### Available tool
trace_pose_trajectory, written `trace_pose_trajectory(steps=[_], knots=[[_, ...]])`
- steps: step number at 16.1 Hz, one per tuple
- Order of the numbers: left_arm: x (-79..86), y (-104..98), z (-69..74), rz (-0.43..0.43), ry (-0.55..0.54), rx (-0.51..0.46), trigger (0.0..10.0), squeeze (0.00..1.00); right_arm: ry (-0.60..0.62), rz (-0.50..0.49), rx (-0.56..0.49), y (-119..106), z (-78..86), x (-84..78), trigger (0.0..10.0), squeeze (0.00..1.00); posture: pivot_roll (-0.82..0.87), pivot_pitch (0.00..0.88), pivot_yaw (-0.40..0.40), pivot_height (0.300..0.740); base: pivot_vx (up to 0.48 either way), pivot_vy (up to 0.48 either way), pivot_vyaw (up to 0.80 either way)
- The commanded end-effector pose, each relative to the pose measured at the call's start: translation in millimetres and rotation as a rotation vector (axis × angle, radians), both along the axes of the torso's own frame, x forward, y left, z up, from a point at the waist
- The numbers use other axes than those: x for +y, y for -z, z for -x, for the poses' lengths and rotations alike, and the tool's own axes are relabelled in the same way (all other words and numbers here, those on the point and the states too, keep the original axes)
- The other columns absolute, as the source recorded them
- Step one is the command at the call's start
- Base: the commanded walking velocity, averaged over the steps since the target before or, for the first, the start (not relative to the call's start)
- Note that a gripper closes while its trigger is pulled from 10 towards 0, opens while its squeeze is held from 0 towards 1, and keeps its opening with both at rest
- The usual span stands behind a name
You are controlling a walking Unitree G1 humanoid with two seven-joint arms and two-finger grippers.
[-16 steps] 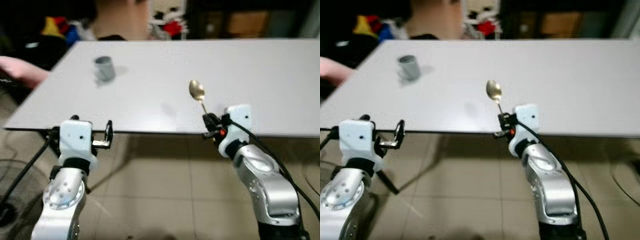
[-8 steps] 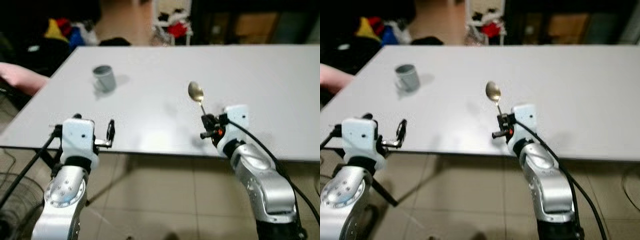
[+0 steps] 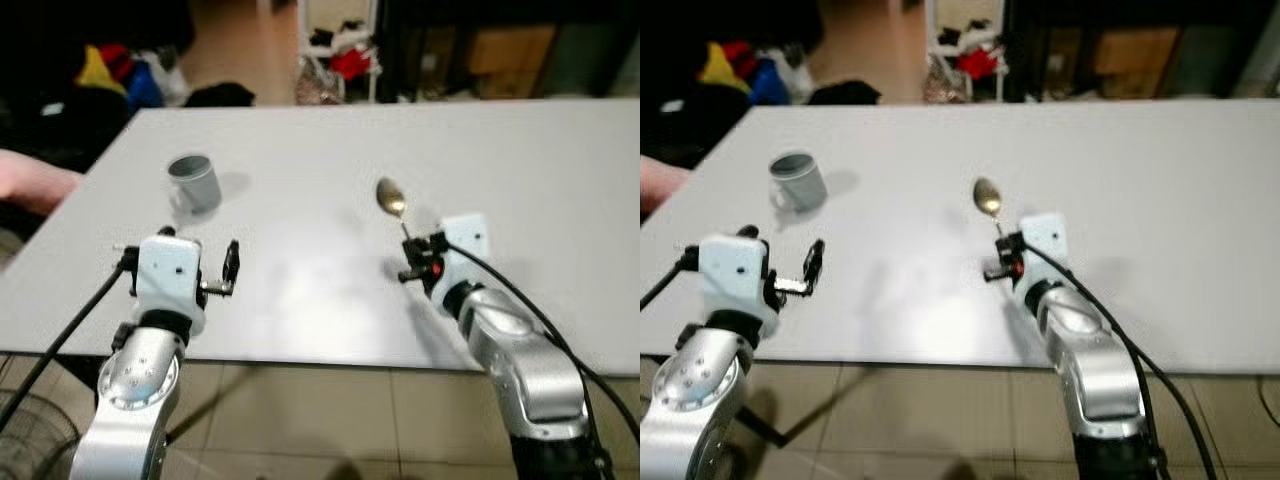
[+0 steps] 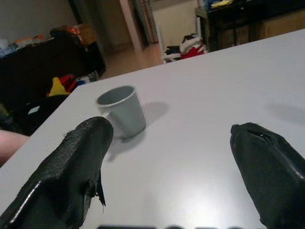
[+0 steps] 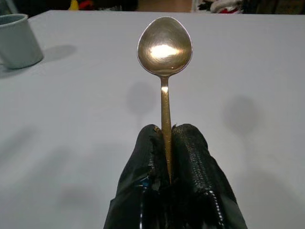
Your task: Setting the table
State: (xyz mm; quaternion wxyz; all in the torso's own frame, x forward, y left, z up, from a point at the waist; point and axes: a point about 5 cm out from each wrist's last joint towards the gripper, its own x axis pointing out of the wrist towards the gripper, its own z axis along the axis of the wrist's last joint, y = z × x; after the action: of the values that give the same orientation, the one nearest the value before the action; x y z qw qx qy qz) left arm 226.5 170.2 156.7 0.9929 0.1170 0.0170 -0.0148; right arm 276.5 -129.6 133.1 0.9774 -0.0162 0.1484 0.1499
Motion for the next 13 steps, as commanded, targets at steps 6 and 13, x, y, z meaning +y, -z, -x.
trace_pose_trajectory(steps=[6,13], knots=[[1.8,6.8,9.2,-0.063,0.088,0.064,10.0,0.00,-0.079,0.042,0.081,12.7,3.0,27.1,10.0,0.00,-0.07,0.042,0.070,0.740,0.000,0.000,0.00],[2.6,4.0,-2.9,-0.051,0.081,0.057,10.0,0.00,0.026,-0.052,0.026,6.4,8.2,13.5,10.0,0.00,-0.08,0.058,0.101,0.740,0.000,0.298,-0.39]])
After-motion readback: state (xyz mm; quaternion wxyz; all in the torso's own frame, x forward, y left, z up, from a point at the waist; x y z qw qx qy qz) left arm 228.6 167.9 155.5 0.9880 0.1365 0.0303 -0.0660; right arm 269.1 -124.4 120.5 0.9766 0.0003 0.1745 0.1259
